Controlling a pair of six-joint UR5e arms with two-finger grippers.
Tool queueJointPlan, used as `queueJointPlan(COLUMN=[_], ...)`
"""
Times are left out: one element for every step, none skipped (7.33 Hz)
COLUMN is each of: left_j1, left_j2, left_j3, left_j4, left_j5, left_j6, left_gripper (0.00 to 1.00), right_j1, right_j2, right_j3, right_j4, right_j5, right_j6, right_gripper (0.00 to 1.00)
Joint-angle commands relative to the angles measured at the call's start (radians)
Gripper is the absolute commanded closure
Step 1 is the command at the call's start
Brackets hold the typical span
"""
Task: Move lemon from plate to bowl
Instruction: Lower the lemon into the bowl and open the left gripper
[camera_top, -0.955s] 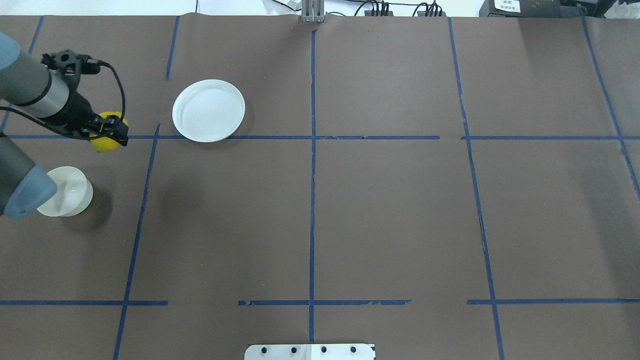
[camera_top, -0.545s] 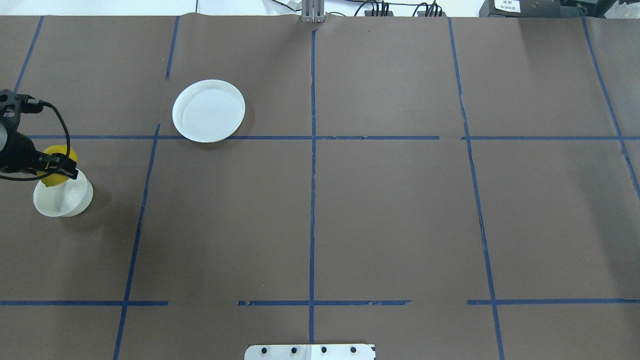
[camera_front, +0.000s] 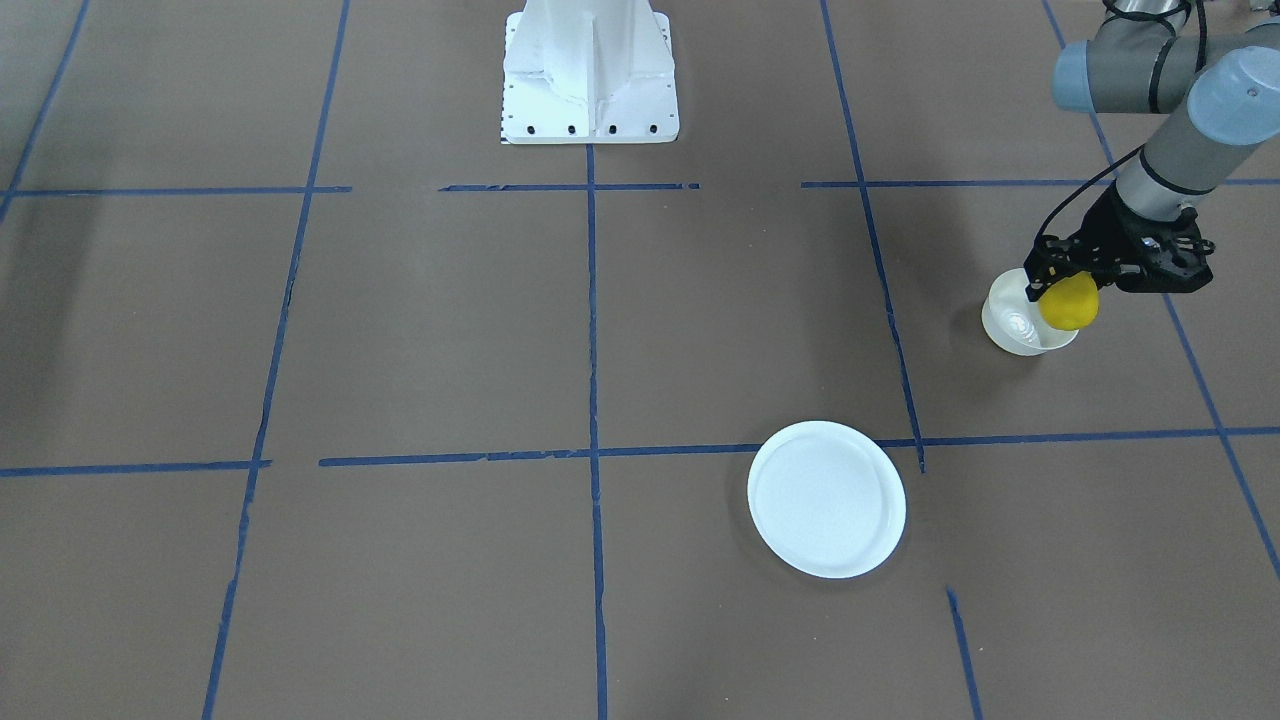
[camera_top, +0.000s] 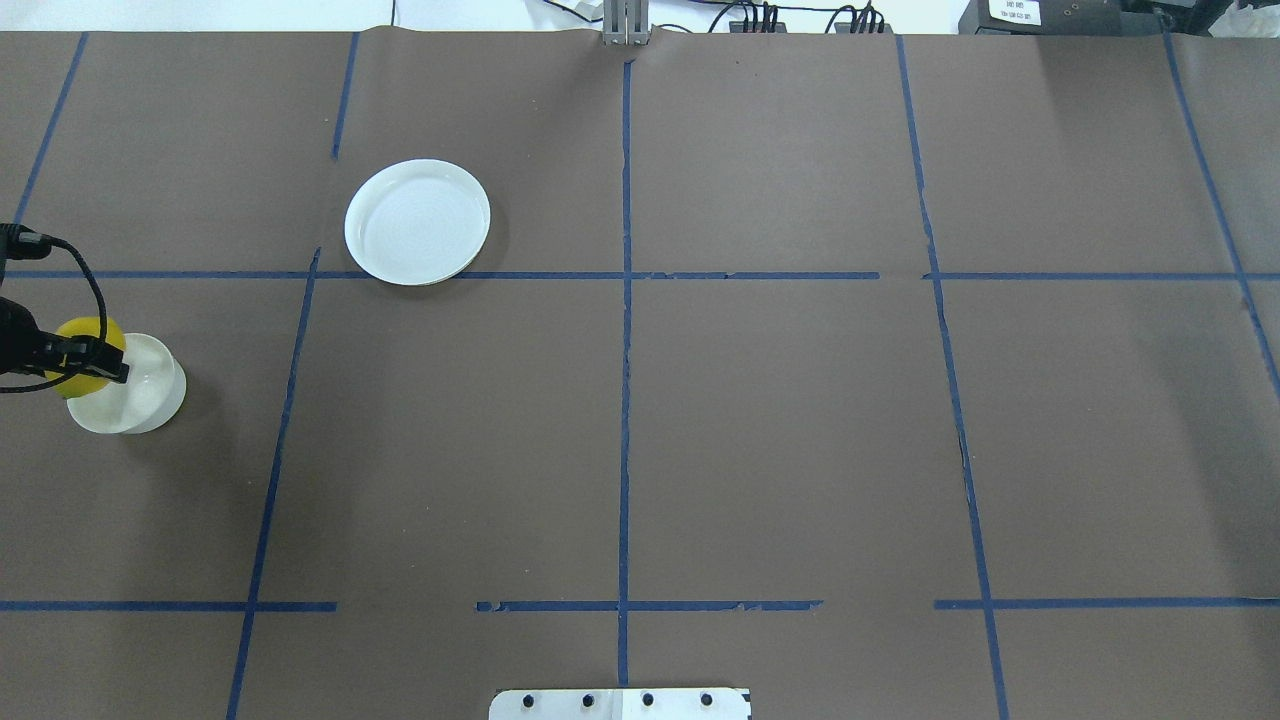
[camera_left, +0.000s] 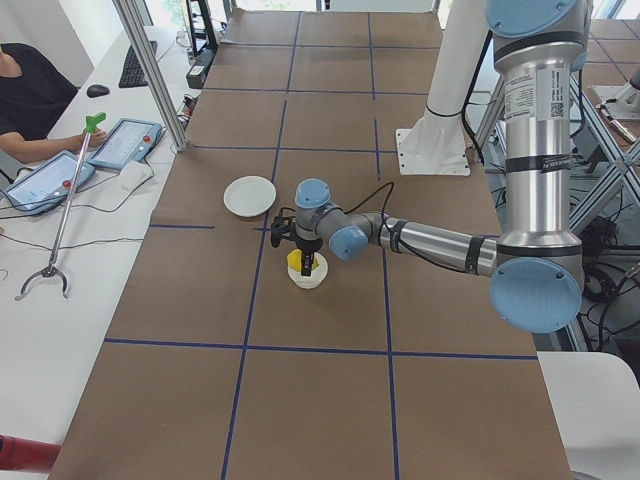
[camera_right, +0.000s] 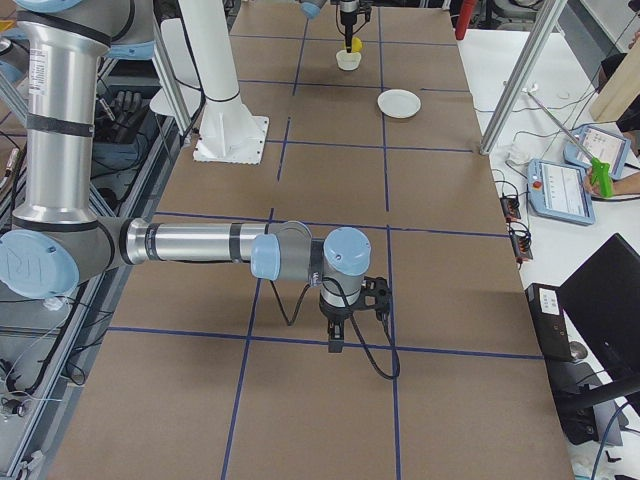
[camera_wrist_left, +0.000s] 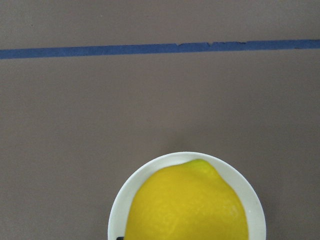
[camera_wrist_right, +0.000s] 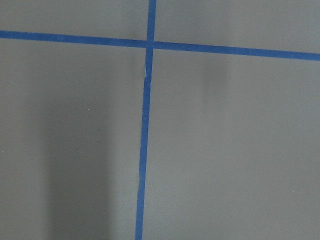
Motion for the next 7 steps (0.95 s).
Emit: queueJointPlan(left_j1=[0.001, 0.001, 0.0, -0.014, -0.085, -0.176, -0.297], left_j2=[-0.013, -0.019, -0.019, -0.019, -0.024, -0.038, -0.071], left_j3=[0.002, 0.002, -0.014, -0.018, -0.007, -0.002, 0.004], left_j4=[0.001, 0.003, 0.006, 0.012, 0.014, 0.053, 0.166], left_j5=[-0.012, -0.013, -0.012, -0.01, -0.012, -0.023, -0.102], left_j6=[0.0, 0.003, 0.018, 0.105, 0.25, 0.377, 0.506], left_gripper=[0.0, 0.0, 0.0, 0.0, 0.0, 0.0, 0.0], right_j1=[0.0, 0.0, 0.0, 0.0, 0.0, 0.0, 0.0], right_j2=[0.0, 0.0, 0.0, 0.0, 0.0, 0.0, 0.0], right_j3=[0.0, 0.0, 0.0, 0.0, 0.0, 0.0, 0.0], right_j4=[0.0, 0.0, 0.0, 0.0, 0.0, 0.0, 0.0], right_j5=[0.0, 0.0, 0.0, 0.0, 0.0, 0.0, 0.0], right_j6=[0.0, 0.0, 0.0, 0.0, 0.0, 0.0, 0.0], right_gripper=[0.0, 0.0, 0.0, 0.0, 0.0, 0.0, 0.0])
